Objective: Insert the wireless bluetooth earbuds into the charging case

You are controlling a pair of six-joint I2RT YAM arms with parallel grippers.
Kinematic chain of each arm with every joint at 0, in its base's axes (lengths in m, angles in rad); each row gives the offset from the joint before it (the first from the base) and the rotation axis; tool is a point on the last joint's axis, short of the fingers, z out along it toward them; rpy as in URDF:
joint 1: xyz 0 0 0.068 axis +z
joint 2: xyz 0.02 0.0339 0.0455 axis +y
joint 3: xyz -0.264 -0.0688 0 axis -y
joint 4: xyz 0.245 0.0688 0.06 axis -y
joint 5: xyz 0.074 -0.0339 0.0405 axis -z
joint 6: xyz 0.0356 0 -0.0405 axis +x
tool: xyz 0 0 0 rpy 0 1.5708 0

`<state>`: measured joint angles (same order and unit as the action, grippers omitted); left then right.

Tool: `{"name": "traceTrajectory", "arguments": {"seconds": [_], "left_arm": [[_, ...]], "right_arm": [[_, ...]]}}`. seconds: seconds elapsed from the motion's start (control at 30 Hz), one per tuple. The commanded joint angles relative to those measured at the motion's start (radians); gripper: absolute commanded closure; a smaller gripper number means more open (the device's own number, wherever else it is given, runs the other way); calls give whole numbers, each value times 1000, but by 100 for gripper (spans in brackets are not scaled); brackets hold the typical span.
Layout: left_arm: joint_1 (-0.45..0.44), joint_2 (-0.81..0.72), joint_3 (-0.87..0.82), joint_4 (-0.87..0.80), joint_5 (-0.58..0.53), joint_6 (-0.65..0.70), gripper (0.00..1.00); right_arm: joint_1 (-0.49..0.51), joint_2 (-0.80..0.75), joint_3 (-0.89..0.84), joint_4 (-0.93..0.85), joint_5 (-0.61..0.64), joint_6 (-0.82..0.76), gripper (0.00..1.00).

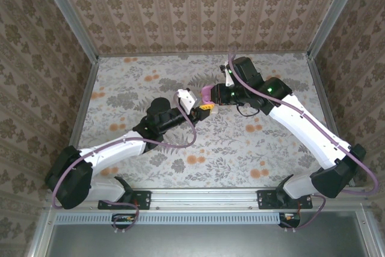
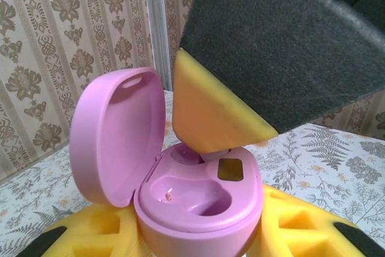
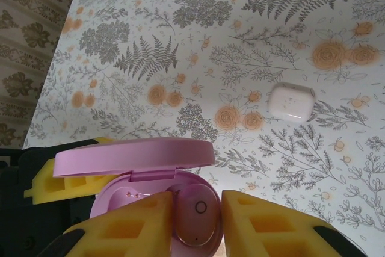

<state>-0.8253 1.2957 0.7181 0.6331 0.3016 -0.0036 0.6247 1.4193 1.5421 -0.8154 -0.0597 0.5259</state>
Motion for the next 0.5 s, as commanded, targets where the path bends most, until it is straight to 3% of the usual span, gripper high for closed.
{"name": "traceTrajectory", "arguments": {"seconds": [0.0,0.47], "left_arm": [[-5,-2,37,46,-2,8,68],[-7,-6,38,45,-2,10,68]], "right_arm": [[6,-20,-3,1,-42,-12,69],[6,-69,-16,6,-32,-11,66]]}}
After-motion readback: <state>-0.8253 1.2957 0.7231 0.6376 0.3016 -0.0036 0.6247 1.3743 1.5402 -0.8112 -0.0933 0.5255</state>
